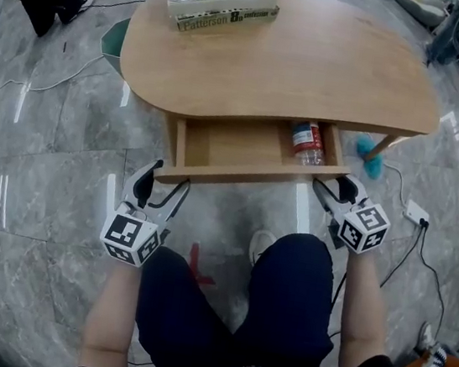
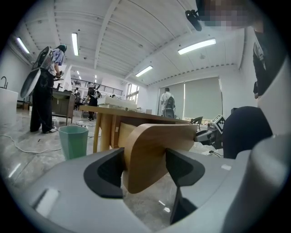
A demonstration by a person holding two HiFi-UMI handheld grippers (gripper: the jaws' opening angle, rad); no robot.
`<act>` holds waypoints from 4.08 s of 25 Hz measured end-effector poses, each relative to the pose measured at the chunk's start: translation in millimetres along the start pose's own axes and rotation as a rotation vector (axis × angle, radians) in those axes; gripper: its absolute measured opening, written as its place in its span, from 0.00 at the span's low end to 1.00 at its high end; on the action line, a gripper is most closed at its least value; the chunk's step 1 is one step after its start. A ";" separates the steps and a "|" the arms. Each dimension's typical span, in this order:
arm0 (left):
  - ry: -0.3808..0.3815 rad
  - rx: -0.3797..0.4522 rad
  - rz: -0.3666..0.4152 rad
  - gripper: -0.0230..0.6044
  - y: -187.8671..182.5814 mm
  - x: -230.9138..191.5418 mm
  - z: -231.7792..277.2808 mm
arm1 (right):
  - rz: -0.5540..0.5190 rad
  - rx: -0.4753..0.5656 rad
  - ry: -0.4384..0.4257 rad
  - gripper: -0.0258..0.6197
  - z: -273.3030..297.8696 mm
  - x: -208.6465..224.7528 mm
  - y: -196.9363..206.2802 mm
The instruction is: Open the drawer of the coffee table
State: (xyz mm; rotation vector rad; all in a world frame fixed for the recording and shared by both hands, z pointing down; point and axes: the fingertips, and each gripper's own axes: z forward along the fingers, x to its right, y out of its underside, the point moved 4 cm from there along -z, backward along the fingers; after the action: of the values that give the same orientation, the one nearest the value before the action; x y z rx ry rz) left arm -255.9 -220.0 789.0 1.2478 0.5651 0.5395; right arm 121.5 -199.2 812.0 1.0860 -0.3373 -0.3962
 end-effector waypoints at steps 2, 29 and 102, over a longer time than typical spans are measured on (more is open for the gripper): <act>0.001 -0.003 0.000 0.49 0.7 3.0 -2.6 | 0.001 0.002 0.004 0.41 -3.9 -1.9 1.7; 0.050 -0.149 -0.025 0.50 30.9 36.1 -37.0 | 0.009 -0.045 0.001 0.41 -38.4 -27.8 40.3; 0.277 -0.202 -0.119 0.05 -534.3 334.2 -305.9 | 0.036 -0.033 -0.442 0.04 -421.2 -334.1 -492.9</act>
State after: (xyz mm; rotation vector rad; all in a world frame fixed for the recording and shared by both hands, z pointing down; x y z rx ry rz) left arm -170.9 95.5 169.4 0.9476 0.7919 0.6567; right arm -53.9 85.7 163.8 0.9525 -0.7378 -0.6080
